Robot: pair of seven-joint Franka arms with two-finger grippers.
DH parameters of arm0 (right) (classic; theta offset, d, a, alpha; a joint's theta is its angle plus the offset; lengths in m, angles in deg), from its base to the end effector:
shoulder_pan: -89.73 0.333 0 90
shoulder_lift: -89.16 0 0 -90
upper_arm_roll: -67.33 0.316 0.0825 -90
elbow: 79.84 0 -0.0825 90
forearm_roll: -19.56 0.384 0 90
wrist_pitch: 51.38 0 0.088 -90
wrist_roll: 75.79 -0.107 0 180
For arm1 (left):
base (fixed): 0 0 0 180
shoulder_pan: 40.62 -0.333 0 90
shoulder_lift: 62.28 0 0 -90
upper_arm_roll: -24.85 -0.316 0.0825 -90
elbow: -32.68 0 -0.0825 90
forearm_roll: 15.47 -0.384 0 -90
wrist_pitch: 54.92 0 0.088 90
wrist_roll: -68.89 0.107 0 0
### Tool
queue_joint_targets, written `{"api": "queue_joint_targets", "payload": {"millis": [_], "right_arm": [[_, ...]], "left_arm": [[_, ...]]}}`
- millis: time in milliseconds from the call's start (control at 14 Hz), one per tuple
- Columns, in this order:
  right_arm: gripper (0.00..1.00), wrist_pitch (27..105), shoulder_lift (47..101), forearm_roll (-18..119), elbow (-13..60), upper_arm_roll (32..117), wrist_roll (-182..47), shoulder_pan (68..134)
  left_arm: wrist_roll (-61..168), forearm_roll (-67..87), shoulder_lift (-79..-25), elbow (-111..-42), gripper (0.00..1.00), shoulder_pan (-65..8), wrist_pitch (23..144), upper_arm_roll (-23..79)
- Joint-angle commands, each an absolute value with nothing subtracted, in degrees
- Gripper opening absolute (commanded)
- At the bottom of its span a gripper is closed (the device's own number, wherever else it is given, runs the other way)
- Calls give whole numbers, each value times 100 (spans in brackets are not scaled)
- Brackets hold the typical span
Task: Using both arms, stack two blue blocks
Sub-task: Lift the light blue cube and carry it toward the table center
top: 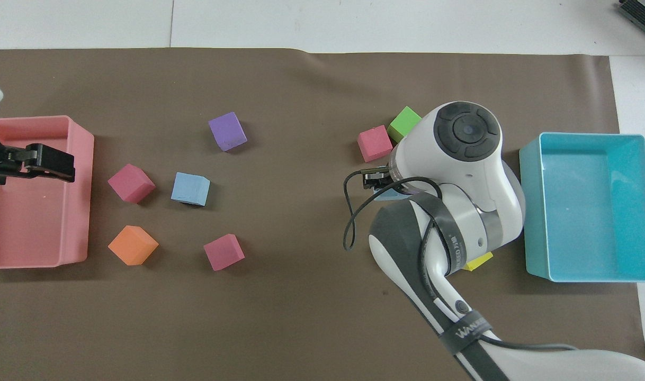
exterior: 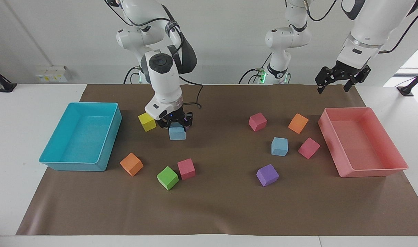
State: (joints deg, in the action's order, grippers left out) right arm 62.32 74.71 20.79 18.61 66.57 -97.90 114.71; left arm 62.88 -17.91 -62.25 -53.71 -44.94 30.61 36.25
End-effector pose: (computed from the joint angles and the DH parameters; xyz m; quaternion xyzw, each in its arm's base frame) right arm 0.5775 0.2619 0.4393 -0.9998 -0.0144 -0.0032 0.0103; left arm 0.5435 -0.0626 0.6470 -0.9997 0.0078 0.0053 0.0219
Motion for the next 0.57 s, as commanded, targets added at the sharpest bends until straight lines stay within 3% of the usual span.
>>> {"api": "queue_joint_targets", "payload": {"millis": [0, 500], "right_arm": [[0, 5946, 6861, 2131, 1010, 6654, -9995, 11627], [0, 6347, 5920, 2017, 480, 6654, -10953, 12452]], "left_arm": [[6335, -1688, -6325, -5398, 100, -4616, 2989, 3671], [6335, -1688, -6325, -5398, 100, -4616, 2998, 3671]]}}
